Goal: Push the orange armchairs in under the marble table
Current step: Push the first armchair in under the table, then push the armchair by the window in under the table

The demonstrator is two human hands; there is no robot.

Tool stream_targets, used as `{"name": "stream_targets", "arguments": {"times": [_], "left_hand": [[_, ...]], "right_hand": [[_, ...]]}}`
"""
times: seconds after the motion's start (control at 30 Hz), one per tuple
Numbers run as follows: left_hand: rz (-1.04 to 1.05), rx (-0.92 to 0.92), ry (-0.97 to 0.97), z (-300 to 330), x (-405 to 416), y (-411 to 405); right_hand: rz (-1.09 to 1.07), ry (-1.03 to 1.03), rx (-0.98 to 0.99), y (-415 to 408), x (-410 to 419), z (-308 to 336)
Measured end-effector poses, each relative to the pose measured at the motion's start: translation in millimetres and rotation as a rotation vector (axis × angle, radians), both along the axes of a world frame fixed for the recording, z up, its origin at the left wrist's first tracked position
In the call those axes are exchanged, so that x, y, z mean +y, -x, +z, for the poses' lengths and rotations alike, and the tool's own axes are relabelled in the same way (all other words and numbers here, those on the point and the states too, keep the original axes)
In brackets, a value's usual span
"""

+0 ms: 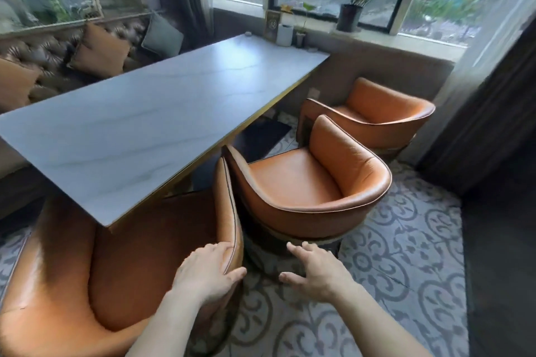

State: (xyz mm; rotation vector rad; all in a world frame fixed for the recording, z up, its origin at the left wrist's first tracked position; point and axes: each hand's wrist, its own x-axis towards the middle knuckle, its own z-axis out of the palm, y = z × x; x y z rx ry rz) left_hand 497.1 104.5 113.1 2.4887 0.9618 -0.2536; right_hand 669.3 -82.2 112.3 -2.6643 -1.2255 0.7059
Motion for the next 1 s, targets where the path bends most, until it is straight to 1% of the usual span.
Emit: {"name": "stream_targets", "arguments": {"times": [0.27,0.43,0.57,0.67,0.83,1.0], "left_hand": [[-0.051,-0.164,-0.019,43,-93,-140],[-0.063,-0.214,-0.063,50,-122,-209],[-0.067,-0.282,-0.107,43,-123,-262],[-0.063,-0.283,-0.131,30,-113,-305],[-0.03,-0.268,-0.084,-1,-84,-374],[-0.023,-0.226,-0.042,-29,-73,-418]], "right_hand": [[-0.068,-0.067,-0.078,-145,-109,54],[-0.104,-0.121,-0.102,-218,-140,61],[-0.097,-0.141,-0.135,-271,-136,52],[-0.064,-0.132,-0.168,-310,-121,40],[-0.035,-0.07,-0.198,-374,-87,20],[0.014,-0.005,-0.176,-422,-63,3]]}}
